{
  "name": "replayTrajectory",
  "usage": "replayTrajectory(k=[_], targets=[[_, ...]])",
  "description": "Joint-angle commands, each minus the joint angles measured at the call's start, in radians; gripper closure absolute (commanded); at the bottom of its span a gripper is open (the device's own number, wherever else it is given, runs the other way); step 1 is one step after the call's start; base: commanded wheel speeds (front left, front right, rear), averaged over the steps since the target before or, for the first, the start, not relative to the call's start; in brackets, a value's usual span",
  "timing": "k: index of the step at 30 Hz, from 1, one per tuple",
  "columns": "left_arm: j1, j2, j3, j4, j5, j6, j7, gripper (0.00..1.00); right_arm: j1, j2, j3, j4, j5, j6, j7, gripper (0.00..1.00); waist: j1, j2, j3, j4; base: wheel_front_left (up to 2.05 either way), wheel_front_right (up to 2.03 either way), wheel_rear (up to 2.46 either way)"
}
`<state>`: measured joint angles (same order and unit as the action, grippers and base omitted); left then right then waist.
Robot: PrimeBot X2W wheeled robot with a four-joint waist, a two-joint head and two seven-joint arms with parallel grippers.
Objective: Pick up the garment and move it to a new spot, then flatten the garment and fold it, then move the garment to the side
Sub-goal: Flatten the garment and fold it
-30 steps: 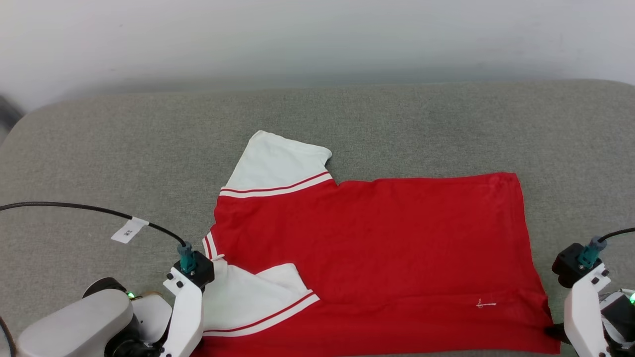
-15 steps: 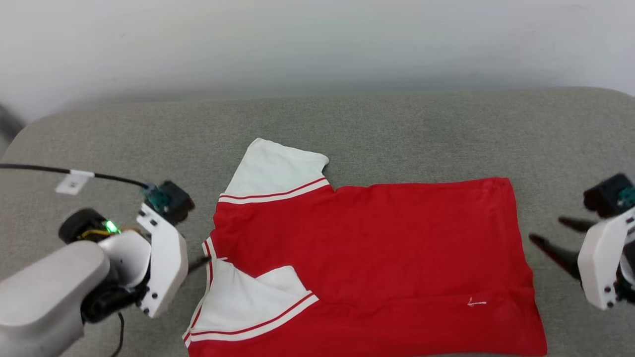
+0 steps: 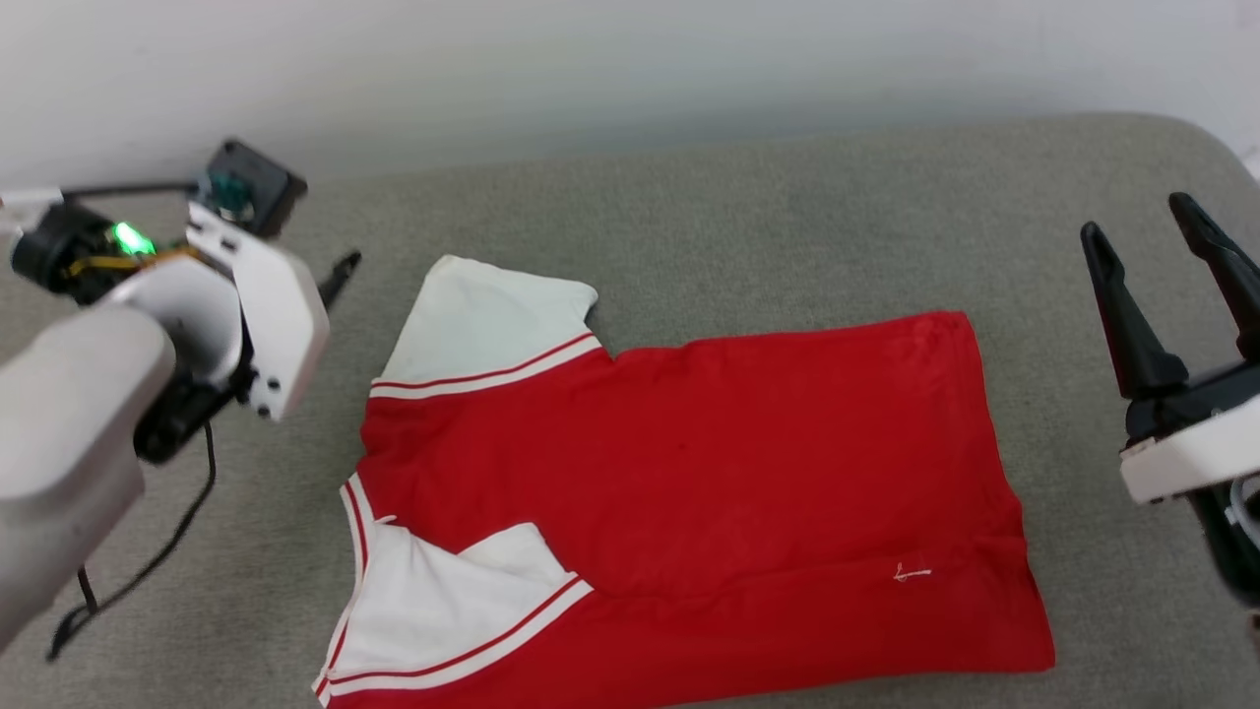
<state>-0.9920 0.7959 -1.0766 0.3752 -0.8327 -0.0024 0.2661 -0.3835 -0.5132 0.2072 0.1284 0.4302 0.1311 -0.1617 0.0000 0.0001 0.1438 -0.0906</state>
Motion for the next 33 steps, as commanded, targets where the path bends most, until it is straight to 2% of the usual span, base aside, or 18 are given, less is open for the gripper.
replayTrajectory(k=[1,6,9,12,19,25,33], targets=[[-0.033,-0.010,0.009,0.017,0.006,-0.004,0.005,0.00,0.036,0.041,-0.038,-0.034,-0.031,-0.001,-0.019,0.00,0.0000,-0.0001,0.032,-0.019,0.00,0.00,0.00],[-0.145,-0.051,0.037,0.089,-0.009,-0.022,0.056,0.00,0.160,0.232,-0.192,-0.208,-0.147,-0.001,-0.069,0.00,0.0000,-0.0001,0.114,-0.045,0.00,0.00,0.00],[-0.204,-0.073,0.041,0.136,-0.024,-0.037,0.113,0.00,0.222,0.319,-0.216,-0.282,-0.186,-0.001,-0.074,0.00,0.0000,-0.0001,0.166,-0.061,0.00,0.00,0.00],[-0.263,-0.093,0.051,0.175,-0.055,-0.054,0.194,0.00,0.257,0.364,-0.208,-0.315,-0.204,-0.001,-0.076,0.00,0.0000,-0.0001,0.217,-0.080,0.00,0.00,0.00],[-0.374,-0.091,0.010,0.220,-0.107,-0.103,0.461,0.00,0.248,0.390,-0.165,-0.327,-0.207,-0.001,-0.093,0.00,0.0000,-0.0001,0.321,-0.124,0.00,0.00,0.00],[-0.425,-0.084,-0.023,0.224,-0.141,-0.111,0.650,0.00,0.220,0.398,-0.124,-0.309,-0.217,-0.001,-0.102,0.00,0.0000,-0.0001,0.392,-0.152,0.00,0.00,0.00],[-0.427,-0.059,-0.083,0.219,-0.110,-0.107,0.760,0.00,0.197,0.404,-0.072,-0.282,-0.225,-0.001,-0.103,0.00,0.0000,-0.0001,0.445,-0.176,0.00,0.00,0.00]])
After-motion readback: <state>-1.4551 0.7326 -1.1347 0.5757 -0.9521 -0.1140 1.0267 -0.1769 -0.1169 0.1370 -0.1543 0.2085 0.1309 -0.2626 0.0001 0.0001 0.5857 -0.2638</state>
